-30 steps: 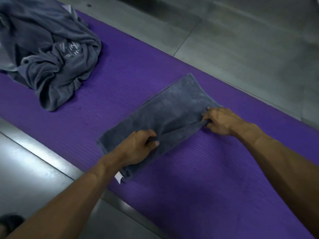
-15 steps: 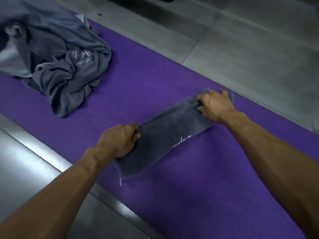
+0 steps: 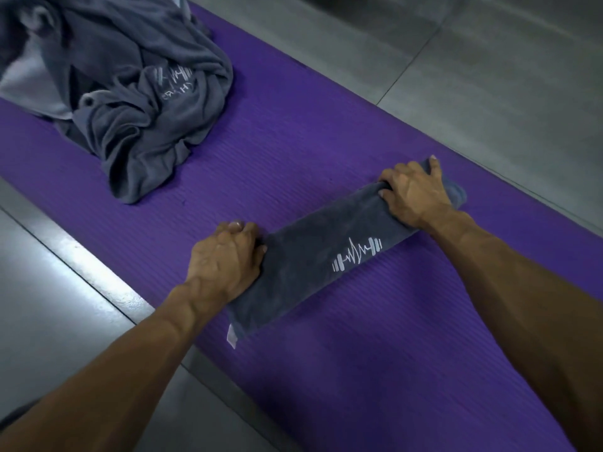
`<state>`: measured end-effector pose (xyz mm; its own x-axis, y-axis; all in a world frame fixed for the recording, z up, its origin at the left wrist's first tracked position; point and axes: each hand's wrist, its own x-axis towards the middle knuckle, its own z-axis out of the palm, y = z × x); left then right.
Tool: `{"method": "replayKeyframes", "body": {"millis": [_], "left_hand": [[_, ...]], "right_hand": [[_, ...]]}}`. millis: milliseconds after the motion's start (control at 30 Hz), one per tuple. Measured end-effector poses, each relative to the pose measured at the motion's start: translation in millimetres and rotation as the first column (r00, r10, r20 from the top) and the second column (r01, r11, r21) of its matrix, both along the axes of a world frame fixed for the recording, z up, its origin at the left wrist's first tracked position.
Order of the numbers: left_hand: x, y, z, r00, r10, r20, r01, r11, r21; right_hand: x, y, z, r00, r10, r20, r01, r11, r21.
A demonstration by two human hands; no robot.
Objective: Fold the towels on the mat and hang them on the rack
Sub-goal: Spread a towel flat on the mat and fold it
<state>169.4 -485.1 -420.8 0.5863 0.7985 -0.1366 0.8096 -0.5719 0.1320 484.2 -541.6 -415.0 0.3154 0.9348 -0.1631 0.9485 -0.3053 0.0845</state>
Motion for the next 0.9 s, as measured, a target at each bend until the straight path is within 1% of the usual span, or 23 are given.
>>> {"method": "replayKeyframes", "body": {"millis": [33,100,133,167,200,233,300,333,367,400,433,467,500,533,600,700,767,833,867,900], "left_hand": [[5.4,-1.8,1.6,0.996,-0.021,0.088,0.017,0.999,0.042],[26.3,-10.1,3.6,0.955,-0.144,0.261,0.117,0.986,0.114],[39.5,-16.6,4.3,0.925,-0.215,0.312,0.185,0.975,0.126],[52.0,-24.5,2.4,0.903,-0.285,0.322,0.260,0.958,0.120],[62.4,-32.9,-1.7,0.895,-0.339,0.289,0.325,0.941,0.096],[68.6,-40.2,-7.7,0.905,-0.366,0.218,0.365,0.930,0.048],[69.2,-47.4,-23.1,0.931,-0.362,0.050,0.364,0.931,-0.029],[66.5,-49.1,-29.2,0.936,-0.352,-0.006,0.352,0.936,-0.031],[64.0,-50.6,-31.9,0.938,-0.345,-0.037,0.344,0.939,-0.019],[62.3,-51.3,-33.7,0.938,-0.341,-0.055,0.341,0.940,-0.008],[61.4,-51.9,-34.6,0.941,-0.332,-0.066,0.333,0.943,0.004],[60.6,-52.7,-33.6,0.948,-0.312,-0.066,0.314,0.949,0.011],[59.6,-53.9,-33.0,0.954,-0.293,-0.058,0.294,0.956,0.010],[58.5,-54.8,-34.1,0.959,-0.280,-0.051,0.280,0.960,0.008],[56.0,-55.8,-35.6,0.962,-0.269,-0.048,0.270,0.963,-0.002],[54.8,-56.1,-35.8,0.967,-0.252,-0.020,0.252,0.968,-0.007],[56.4,-56.2,-35.6,0.966,-0.258,-0.028,0.258,0.966,-0.009],[56.7,-56.7,-35.3,0.967,-0.252,-0.023,0.252,0.968,0.008],[56.5,-57.0,-34.6,0.968,-0.249,-0.026,0.249,0.968,0.009],[56.3,-57.3,-34.6,0.968,-0.247,-0.033,0.248,0.969,0.009]], "right_hand": [[0.9,0.0,-0.4,1.000,-0.010,-0.011,0.010,1.000,0.009],[3.5,-1.0,-1.7,0.999,-0.024,-0.021,0.025,0.999,0.024],[5.2,-2.2,-3.5,0.999,-0.026,-0.021,0.026,0.999,0.038],[6.1,-4.0,-5.1,0.999,-0.036,-0.019,0.038,0.997,0.060],[4.9,-5.8,-6.9,0.997,-0.067,-0.025,0.069,0.993,0.094],[-0.2,-7.2,-7.2,0.992,-0.115,-0.044,0.121,0.982,0.147],[-22.0,-10.6,-9.0,0.976,-0.181,-0.123,0.209,0.933,0.291],[-37.7,-13.7,-10.9,0.972,-0.142,-0.188,0.202,0.912,0.357],[-54.4,-18.3,-14.3,0.965,-0.048,-0.257,0.148,0.911,0.386],[-70.2,-24.7,-19.8,0.949,0.073,-0.306,0.051,0.924,0.380],[-81.7,-31.9,-26.8,0.933,0.182,-0.309,-0.071,0.938,0.339],[-84.8,-39.1,-33.0,0.927,0.265,-0.266,-0.191,0.943,0.273],[-76.2,-44.0,-36.9,0.928,0.311,-0.207,-0.273,0.943,0.193],[-59.0,-45.6,-39.2,0.935,0.321,-0.151,-0.305,0.944,0.122],[-17.3,-44.8,-39.1,0.958,0.274,-0.083,-0.271,0.962,0.042],[32.2,-41.8,-35.8,0.989,0.141,-0.034,-0.143,0.989,-0.042],[47.0,-33.8,-35.0,0.999,0.021,-0.025,-0.022,0.998,-0.063],[45.2,-25.9,-30.9,0.990,-0.138,-0.016,0.138,0.990,-0.015],[37.8,-24.2,-27.2,0.986,-0.168,-0.015,0.169,0.985,0.042],[25.1,-24.7,-23.8,0.991,-0.129,-0.037,0.132,0.986,0.100]]}}
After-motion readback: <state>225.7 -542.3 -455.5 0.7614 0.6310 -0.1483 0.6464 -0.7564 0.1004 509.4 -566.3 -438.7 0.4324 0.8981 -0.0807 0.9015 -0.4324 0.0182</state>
